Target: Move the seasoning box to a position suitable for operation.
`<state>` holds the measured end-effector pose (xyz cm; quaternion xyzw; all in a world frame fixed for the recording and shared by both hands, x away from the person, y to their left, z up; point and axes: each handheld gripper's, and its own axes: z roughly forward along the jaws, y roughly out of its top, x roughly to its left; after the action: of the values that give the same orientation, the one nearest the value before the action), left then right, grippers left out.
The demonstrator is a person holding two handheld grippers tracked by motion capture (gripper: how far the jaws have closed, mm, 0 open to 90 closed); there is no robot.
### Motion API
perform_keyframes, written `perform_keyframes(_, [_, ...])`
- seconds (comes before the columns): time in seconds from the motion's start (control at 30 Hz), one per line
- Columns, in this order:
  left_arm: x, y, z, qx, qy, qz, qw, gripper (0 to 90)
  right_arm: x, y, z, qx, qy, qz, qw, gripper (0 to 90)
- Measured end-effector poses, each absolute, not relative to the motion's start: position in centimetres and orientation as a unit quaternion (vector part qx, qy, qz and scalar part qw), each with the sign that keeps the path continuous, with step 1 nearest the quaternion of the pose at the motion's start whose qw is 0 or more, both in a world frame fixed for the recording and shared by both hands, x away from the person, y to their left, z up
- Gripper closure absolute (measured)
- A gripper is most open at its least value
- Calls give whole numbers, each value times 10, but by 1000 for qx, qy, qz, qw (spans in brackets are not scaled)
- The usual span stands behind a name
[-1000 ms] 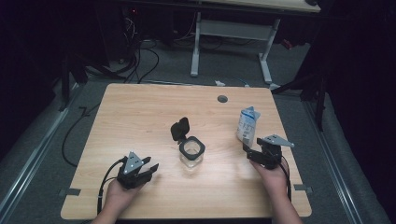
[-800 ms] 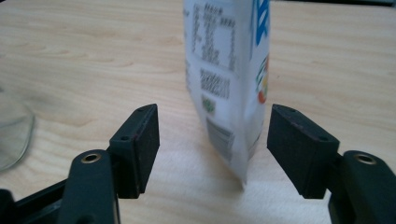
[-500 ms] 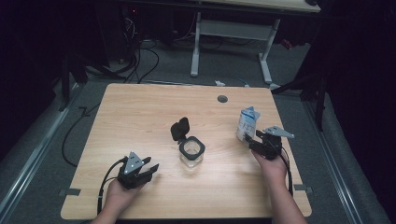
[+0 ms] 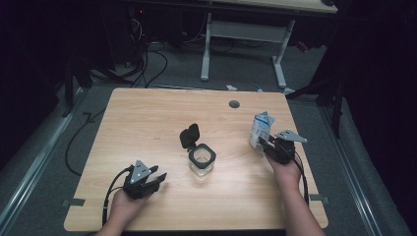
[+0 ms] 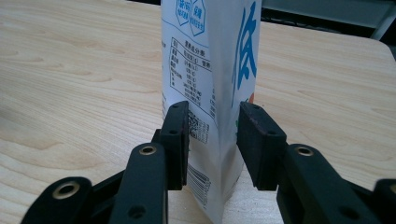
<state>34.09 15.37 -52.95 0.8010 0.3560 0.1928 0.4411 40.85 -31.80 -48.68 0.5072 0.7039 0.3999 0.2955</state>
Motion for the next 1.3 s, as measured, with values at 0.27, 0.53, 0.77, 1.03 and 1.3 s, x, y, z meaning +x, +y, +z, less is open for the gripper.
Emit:
perform_keyframes(0.27, [341, 154, -530, 800, 358, 190, 442, 553, 408, -316, -486, 496, 710, 394, 308, 711])
perform_keyframes(0.53, [341, 154, -530, 801, 358, 188, 442, 553, 405, -314, -486, 492, 715, 387, 311, 839])
perform_keyframes(0.77, [340, 154, -530, 801, 350, 188, 449, 540, 405, -315, -486, 497, 712, 392, 303, 871])
perform_keyframes(1.03, [339, 152, -530, 804, 343, 189, 448, 534, 405, -312, -485, 491, 717, 385, 310, 886])
perform_keyframes(1.3, [340, 153, -530, 804, 342, 187, 450, 530, 403, -313, -483, 493, 718, 384, 307, 890])
